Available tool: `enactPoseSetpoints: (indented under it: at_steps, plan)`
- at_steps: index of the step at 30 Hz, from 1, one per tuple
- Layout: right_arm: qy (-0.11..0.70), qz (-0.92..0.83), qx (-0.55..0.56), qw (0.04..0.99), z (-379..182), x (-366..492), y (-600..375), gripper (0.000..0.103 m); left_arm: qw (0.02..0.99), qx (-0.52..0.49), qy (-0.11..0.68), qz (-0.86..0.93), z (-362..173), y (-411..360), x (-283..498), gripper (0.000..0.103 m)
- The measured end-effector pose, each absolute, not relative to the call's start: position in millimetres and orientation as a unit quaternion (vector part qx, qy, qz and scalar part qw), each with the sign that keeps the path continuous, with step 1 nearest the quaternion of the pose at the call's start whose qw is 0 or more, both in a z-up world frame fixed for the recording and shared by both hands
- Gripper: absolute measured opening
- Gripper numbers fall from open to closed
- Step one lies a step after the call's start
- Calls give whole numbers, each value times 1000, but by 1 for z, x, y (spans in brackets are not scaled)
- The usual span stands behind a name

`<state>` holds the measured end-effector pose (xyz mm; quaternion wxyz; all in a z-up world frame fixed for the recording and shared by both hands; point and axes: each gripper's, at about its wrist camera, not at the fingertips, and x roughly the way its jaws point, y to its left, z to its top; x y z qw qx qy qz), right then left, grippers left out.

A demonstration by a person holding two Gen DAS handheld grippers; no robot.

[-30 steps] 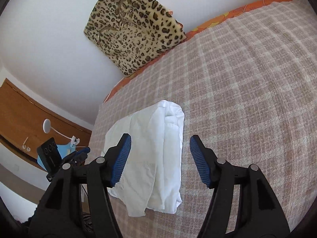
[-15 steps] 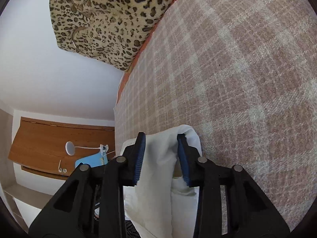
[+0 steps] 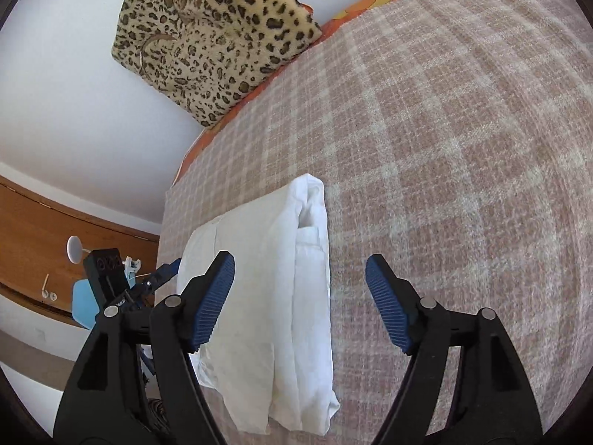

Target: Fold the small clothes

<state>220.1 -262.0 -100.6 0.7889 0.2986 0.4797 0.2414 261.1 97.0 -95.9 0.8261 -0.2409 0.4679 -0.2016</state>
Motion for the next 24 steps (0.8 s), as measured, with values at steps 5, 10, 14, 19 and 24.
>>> enactPoseSetpoints:
  at_steps: [5, 10, 14, 19, 24]
  plan:
    - [519, 255, 321, 750, -134, 194, -263, 78, 810, -265, 490, -185, -114, 97, 275, 61]
    - [512, 291, 344, 731, -144, 185, -263, 80, 801, -296, 476, -210, -119, 99, 281, 53]
    - [503, 308, 333, 736, -144, 182, -255, 78, 799, -296, 477, -215, -124, 89, 286, 20]
    - [510, 311, 291, 747, -148, 179, -230, 17, 821, -263, 458, -215, -110, 74, 283, 10]
    - [472, 309, 266, 782, -117, 167, -239, 11, 840, -242, 425, -235, -71, 58, 286, 8]
